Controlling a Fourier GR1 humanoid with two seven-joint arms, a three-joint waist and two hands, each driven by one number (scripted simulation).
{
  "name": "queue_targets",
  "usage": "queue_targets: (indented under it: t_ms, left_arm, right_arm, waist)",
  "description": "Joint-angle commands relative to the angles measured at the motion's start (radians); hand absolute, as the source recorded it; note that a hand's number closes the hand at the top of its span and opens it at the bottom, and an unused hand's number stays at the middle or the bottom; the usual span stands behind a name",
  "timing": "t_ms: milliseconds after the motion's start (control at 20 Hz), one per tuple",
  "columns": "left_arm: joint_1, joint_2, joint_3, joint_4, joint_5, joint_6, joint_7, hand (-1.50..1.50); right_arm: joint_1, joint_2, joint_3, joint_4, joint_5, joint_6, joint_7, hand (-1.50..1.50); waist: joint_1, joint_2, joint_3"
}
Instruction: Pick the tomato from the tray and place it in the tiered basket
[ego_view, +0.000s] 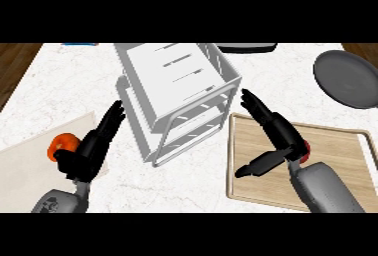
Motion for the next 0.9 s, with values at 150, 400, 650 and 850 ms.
queue_targets:
  t_ms: [150,400,650,850]
  left_arm:
    - [0.012,-0.021,0.000,0.025,-0.003,-0.017,0.001,0.00]
    - [0.012,0.008,0.031,0.033,0.012,-0.034,-0.007,0.00]
    - [0.023,-0.023,-0.001,0.049,-0.010,-0.023,-0.014,0.00]
    - [0.024,-0.012,0.023,0.034,0.000,-0.034,-0.014,0.00]
  right_arm:
    - [-0.055,-0.165,0.016,-0.166,0.150,0.035,0.026,-1.50]
    - [-0.147,-0.454,0.054,-0.233,0.342,0.136,0.178,-1.50]
    - [-0.230,-0.639,0.168,-0.355,0.496,0.321,0.319,-1.50]
    - [-0.202,-0.672,0.191,-0.537,0.454,0.454,0.481,-1.50]
  waist:
    - [-0.016,-0.012,-0.002]
    - [-0.028,-0.021,-0.006]
    - [-0.028,-0.020,-0.008]
    - [-0.030,-0.017,-0.003]
